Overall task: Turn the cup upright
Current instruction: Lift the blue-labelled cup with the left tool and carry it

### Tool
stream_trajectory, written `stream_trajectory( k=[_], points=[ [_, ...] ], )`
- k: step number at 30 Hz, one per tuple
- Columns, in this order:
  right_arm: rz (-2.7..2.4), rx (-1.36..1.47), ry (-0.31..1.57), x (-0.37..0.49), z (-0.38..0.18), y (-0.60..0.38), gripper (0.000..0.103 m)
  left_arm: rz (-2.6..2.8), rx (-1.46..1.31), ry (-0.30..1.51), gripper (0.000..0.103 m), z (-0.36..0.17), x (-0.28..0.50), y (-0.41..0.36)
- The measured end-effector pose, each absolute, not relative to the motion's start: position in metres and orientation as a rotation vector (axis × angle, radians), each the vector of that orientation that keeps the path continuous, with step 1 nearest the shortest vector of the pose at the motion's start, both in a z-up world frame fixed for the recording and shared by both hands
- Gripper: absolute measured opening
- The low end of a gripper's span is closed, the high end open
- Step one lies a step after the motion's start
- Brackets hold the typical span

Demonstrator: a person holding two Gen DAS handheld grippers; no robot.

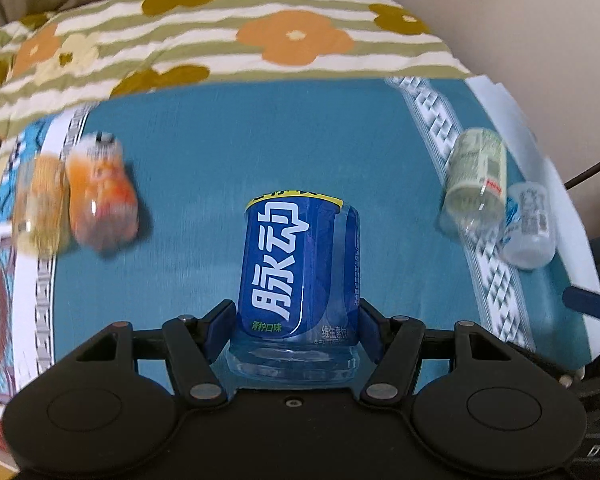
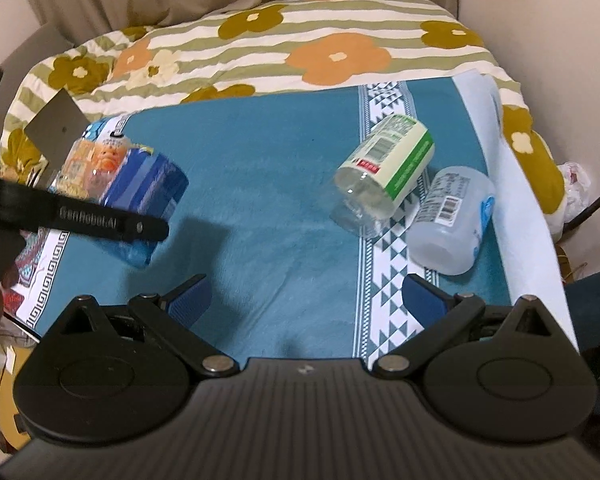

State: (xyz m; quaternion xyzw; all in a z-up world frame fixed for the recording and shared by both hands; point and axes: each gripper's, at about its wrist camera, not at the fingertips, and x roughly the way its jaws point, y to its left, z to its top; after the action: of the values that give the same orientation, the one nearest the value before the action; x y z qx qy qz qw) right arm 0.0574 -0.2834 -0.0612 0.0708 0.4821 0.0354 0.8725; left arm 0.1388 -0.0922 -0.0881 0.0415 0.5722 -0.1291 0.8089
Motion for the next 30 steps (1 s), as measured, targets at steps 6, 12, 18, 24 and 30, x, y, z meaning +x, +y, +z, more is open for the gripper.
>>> stream_trajectory(
  k=[6, 12, 18, 24, 30],
  points=[
    [0.079, 0.133, 1.028, 0.058, -0.072, -0.278, 0.103, -0.259, 0.059, 1.273, 0.068, -0.117, 0.127, -0.091],
    [0.063, 0.135, 1.049, 0.057, -0.08, -0.28, 0.103, -0.243, 0.072, 1.256, 0.068, -0.126, 0.125, -0.096],
    [0.053, 0.138, 1.061, 0.055, -0.083, -0.283, 0.103, -0.242, 0.092, 1.259, 0.081, -0.128, 0.123, -0.1],
    [0.05, 0.141, 1.056, 0.055, -0.082, -0.283, 0.103, -0.247, 0.112, 1.236, 0.091, -0.124, 0.121, -0.101],
    [0.049, 0.147, 1.054, 0.055, -0.081, -0.284, 0.103, -0.252, 0.131, 1.218, 0.094, -0.119, 0.118, -0.103]
  ],
)
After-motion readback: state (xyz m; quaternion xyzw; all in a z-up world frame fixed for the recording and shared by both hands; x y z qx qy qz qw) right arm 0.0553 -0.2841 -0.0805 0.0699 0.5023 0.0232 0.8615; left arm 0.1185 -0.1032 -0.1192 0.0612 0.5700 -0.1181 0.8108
